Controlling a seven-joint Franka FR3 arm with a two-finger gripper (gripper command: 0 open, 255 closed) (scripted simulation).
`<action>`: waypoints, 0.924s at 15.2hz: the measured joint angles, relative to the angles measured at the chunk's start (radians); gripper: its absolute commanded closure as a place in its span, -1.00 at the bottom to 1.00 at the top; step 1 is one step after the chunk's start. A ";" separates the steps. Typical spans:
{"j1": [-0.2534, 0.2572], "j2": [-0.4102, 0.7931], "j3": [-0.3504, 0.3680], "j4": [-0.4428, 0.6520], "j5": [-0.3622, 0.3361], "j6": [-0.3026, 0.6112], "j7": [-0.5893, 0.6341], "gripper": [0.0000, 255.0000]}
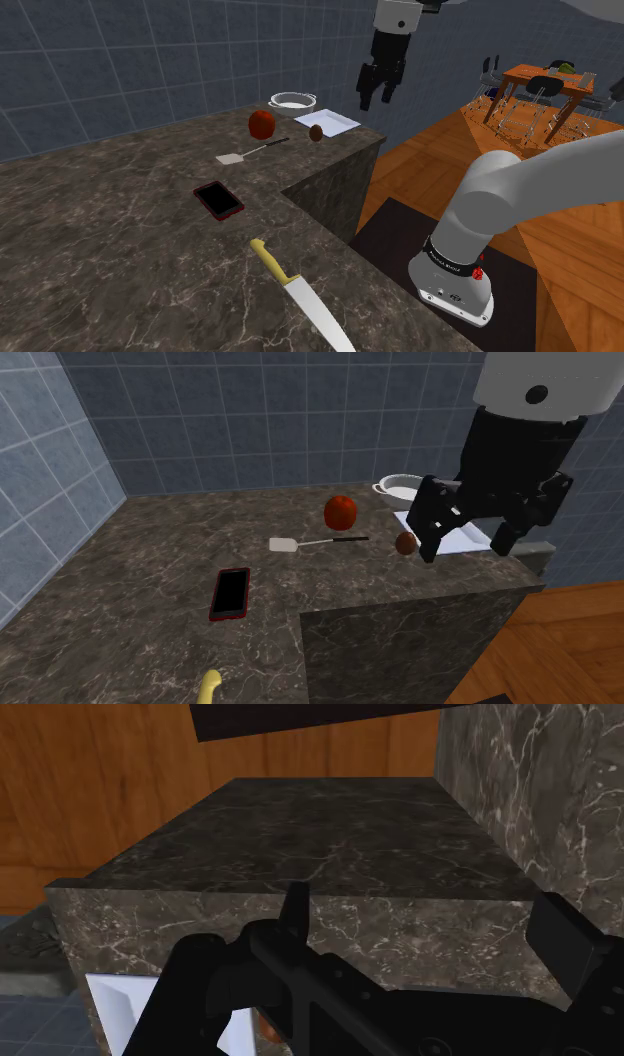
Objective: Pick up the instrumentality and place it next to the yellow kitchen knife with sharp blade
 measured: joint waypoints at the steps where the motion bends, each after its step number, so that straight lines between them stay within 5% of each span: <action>1: 0.000 0.000 0.000 0.000 0.000 0.000 0.000 -1.00; 14: -0.107 0.327 0.296 0.063 0.116 0.276 0.650 -1.00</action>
